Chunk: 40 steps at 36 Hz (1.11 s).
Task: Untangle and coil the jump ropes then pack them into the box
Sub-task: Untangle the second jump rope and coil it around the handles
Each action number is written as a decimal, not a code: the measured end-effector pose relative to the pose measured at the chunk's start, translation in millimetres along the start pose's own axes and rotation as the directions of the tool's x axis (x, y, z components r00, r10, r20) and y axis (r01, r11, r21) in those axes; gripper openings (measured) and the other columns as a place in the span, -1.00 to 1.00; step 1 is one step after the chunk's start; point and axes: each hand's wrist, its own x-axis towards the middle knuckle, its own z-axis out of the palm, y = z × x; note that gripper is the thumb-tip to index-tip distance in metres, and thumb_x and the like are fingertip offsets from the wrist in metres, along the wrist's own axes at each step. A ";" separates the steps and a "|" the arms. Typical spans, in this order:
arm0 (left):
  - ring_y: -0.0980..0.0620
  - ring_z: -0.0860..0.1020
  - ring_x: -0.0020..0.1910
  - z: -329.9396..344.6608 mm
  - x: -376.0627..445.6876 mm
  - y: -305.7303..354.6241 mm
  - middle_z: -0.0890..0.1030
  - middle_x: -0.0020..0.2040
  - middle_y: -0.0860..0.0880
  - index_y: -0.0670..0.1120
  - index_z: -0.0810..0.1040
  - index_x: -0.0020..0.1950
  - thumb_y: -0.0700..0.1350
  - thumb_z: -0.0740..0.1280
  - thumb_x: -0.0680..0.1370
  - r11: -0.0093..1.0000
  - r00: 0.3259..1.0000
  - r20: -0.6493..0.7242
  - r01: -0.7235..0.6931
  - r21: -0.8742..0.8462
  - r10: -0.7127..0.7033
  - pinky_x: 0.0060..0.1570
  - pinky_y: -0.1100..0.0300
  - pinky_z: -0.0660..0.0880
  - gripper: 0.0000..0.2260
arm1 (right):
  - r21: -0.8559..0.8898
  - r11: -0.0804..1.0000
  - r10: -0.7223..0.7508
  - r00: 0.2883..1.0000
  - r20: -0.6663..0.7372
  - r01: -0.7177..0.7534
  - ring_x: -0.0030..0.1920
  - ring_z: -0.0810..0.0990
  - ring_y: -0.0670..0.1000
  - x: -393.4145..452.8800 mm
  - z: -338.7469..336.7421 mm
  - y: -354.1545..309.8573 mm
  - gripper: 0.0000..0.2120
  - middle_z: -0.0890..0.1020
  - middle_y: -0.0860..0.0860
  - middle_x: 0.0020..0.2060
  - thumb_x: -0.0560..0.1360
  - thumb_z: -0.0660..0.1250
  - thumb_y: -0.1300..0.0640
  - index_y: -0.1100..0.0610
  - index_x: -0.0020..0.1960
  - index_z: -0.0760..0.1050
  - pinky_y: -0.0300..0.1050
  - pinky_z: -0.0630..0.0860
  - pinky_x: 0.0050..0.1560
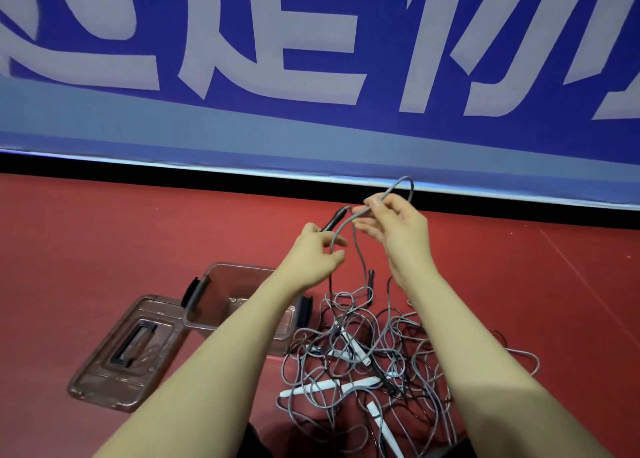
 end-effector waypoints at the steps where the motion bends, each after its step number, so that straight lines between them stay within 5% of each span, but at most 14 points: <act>1: 0.05 0.40 -0.07 1.0 -0.2 -1.0 0.31 -0.05 -0.01 -0.03 0.61 0.07 -0.07 0.32 0.55 1.000 1.000 -0.015 -0.007 -0.006 0.007 0.00 0.25 0.30 -0.85 | 0.055 0.998 0.001 1.000 -0.017 0.000 -0.31 0.64 -0.03 0.2 0.2 -2.3 -0.84 0.65 0.13 -0.23 0.58 0.22 0.26 0.19 -0.17 0.47 -0.23 0.59 -0.18; 8: 0.22 0.37 -0.20 -2.8 -0.7 -3.1 0.30 -0.16 0.07 -0.07 0.59 -0.17 0.11 0.40 0.47 0.997 0.992 -0.111 -0.064 -0.044 0.059 -0.13 0.21 0.31 -0.75 | 0.359 0.933 0.052 0.982 -0.184 0.018 -0.27 0.63 -0.01 2.0 -2.8 -7.5 -0.84 0.64 0.09 -0.28 0.59 0.22 0.26 0.21 -0.17 0.47 -0.21 0.59 -0.14; 13: 0.11 0.40 -0.22 -5.6 -1.0 1.3 0.31 -0.21 0.05 -0.06 0.67 -0.24 0.11 0.34 0.51 0.996 0.981 -0.170 -0.091 -0.005 0.089 -0.08 0.09 0.40 -0.71 | 0.417 0.908 0.113 0.975 -0.191 -0.023 -0.18 0.64 0.04 4.8 -8.7 -1.8 -0.87 0.62 0.08 -0.24 0.60 0.22 0.22 0.20 -0.09 0.49 -0.19 0.61 -0.09; 16: 0.14 0.38 -0.27 -8.1 0.7 6.8 0.28 -0.25 0.06 -0.06 0.68 -0.24 0.11 0.33 0.52 0.996 0.968 -0.233 -0.094 -0.012 0.089 -0.10 0.11 0.39 -0.70 | 0.235 0.955 0.209 0.973 -0.093 -0.183 -0.13 0.63 0.06 5.2 -12.1 11.2 -0.93 0.62 0.11 -0.13 0.58 0.25 0.20 0.17 -0.05 0.48 -0.18 0.61 -0.14; 18: 0.14 0.36 -0.29 -10.0 1.8 9.9 0.25 -0.26 0.06 -0.05 0.68 -0.23 0.10 0.32 0.53 0.995 0.964 -0.251 -0.096 -0.016 0.089 -0.14 0.12 0.37 -0.71 | -0.038 0.959 0.281 0.960 0.020 -0.280 -0.17 0.59 0.04 1.5 -12.9 22.3 -0.93 0.62 0.13 -0.10 0.54 0.29 0.26 0.19 0.02 0.50 -0.24 0.57 -0.22; 22: 0.10 0.35 -0.30 -9.3 1.2 10.7 0.23 -0.27 0.05 -0.03 0.67 -0.24 0.10 0.31 0.54 0.996 0.963 -0.255 -0.093 -0.014 0.087 -0.21 0.13 0.33 -0.72 | -0.490 0.864 0.195 0.974 0.112 -0.117 -0.18 0.55 -0.02 -6.1 -6.4 39.2 -0.69 0.52 0.12 0.13 0.46 0.36 0.34 0.18 0.18 0.45 -0.22 0.50 -0.14; 26: 0.13 0.35 -0.29 -10.8 2.2 14.6 0.24 -0.27 0.04 -0.05 0.68 -0.23 0.10 0.30 0.55 0.994 0.949 -0.310 -0.084 -0.067 0.060 -0.24 0.16 0.29 -0.70 | -0.544 0.835 -0.063 0.996 0.058 0.085 -0.20 0.50 -0.09 -10.7 1.1 36.9 -0.63 0.37 0.00 0.05 0.40 0.44 0.30 0.09 0.05 0.31 -0.34 0.41 -0.20; 31: 0.15 0.36 -0.26 -14.9 2.9 25.2 0.27 -0.27 0.05 -0.04 0.68 -0.24 0.08 0.30 0.55 0.986 0.939 -0.325 -0.141 -0.084 0.107 -0.22 0.19 0.28 -0.71 | -0.746 0.648 0.157 0.932 0.327 0.153 -0.13 0.43 -0.10 -13.2 2.9 41.5 -0.76 0.50 -0.04 -0.06 0.46 0.40 0.17 0.11 0.12 0.52 -0.28 0.26 -0.17; 34: 0.13 0.36 -0.26 -15.9 2.3 26.6 0.27 -0.23 0.05 -0.07 0.69 -0.17 0.11 0.28 0.56 0.988 0.948 -0.299 -0.137 -0.067 0.111 -0.20 0.20 0.32 -0.68 | -0.790 0.572 0.108 0.934 0.339 0.221 -0.12 0.41 0.01 -13.8 2.9 43.5 -0.84 0.50 0.03 -0.15 0.55 0.29 0.13 0.16 0.05 0.59 -0.19 0.18 -0.22; 37: 0.05 0.39 -0.09 -17.7 0.5 26.7 0.28 -0.16 0.01 -0.24 0.63 -0.06 0.09 0.16 0.62 0.983 0.971 -0.226 -0.115 -0.144 0.080 -0.22 0.37 0.27 -0.57 | -0.728 0.673 0.034 0.979 0.203 0.128 -0.26 0.46 0.08 -10.4 4.0 42.4 -0.81 0.54 0.10 -0.33 0.56 0.26 0.15 0.17 -0.18 0.55 -0.14 0.29 -0.26; 40: 0.00 0.38 0.06 -16.5 0.7 20.5 0.30 -0.01 -0.05 -0.10 0.60 0.13 -0.07 0.11 0.63 0.987 0.994 -0.110 -0.025 -0.156 0.007 0.00 0.30 0.28 -0.71 | -0.467 0.884 0.018 0.999 0.044 0.005 -0.29 0.57 0.03 -5.5 4.4 37.9 -0.78 0.61 0.08 -0.29 0.59 0.22 0.19 0.18 -0.18 0.55 -0.13 0.52 -0.12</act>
